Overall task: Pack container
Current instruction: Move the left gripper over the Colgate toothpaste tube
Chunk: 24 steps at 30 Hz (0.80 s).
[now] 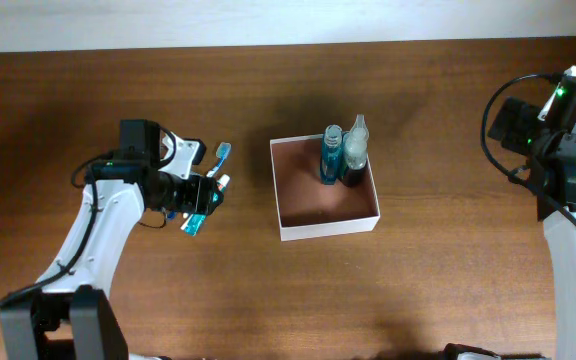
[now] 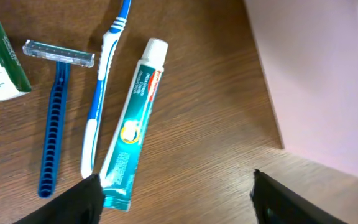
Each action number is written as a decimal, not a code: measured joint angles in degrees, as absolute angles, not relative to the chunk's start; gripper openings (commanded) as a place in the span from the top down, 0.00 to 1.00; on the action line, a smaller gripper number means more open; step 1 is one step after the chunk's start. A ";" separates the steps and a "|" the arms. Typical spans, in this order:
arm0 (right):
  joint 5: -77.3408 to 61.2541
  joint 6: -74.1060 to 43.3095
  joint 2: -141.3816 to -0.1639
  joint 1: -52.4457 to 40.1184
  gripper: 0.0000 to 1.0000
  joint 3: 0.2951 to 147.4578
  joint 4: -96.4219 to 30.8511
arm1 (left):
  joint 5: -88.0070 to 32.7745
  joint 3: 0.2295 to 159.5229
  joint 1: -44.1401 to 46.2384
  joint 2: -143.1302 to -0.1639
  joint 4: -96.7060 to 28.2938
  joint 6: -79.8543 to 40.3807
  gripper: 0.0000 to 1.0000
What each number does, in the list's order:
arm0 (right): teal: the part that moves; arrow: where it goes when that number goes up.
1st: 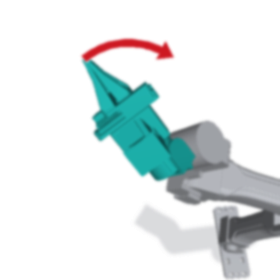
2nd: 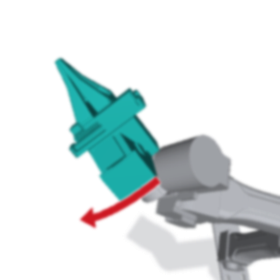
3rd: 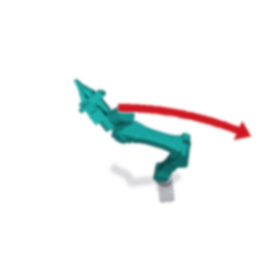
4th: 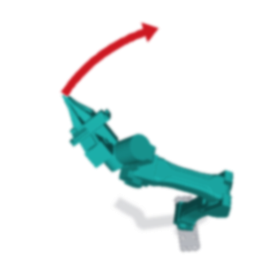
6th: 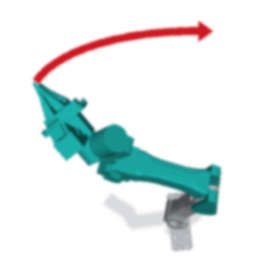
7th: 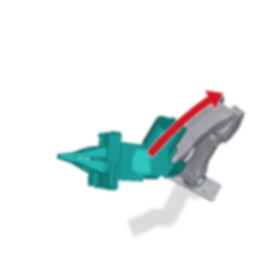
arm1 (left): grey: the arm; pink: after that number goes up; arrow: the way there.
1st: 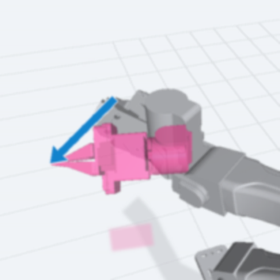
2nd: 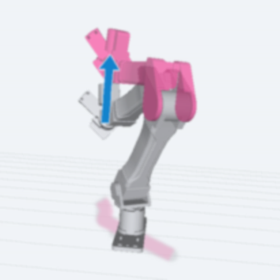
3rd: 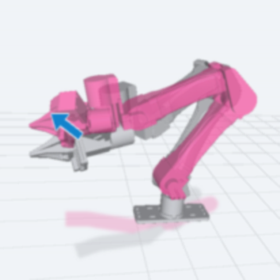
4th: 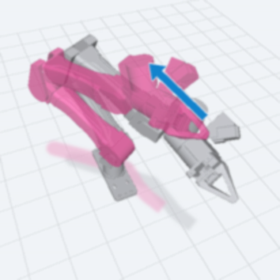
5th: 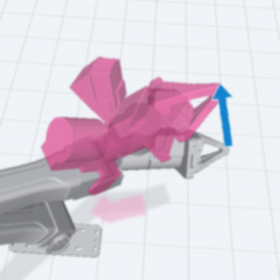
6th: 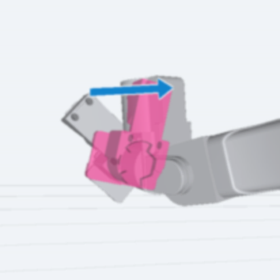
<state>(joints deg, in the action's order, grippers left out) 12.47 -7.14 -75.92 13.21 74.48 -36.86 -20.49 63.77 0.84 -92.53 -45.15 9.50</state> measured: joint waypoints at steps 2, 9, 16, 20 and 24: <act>12.47 -7.14 -75.92 13.21 0.01 74.48 -36.86 | -18.61 63.77 1.54 -92.82 -44.64 10.22 0.33; 12.47 -7.14 -75.92 13.21 0.01 74.48 -36.86 | -7.49 63.77 9.80 -95.22 -41.93 10.74 0.33; 12.47 -7.11 -75.92 13.21 0.01 74.48 -36.86 | 0.56 63.77 14.04 -100.47 -37.56 10.94 0.18; 12.47 -7.16 -75.92 13.21 0.01 74.48 -36.86 | 0.23 63.77 12.49 -100.95 -36.73 11.14 0.15; 12.47 -7.11 -75.92 13.21 0.01 74.48 -36.86 | -1.06 63.77 10.94 -100.95 -34.65 11.16 0.23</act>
<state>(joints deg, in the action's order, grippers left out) 12.47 -7.11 -75.92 13.21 74.48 -36.86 -1.06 63.77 10.94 -100.95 -34.65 11.16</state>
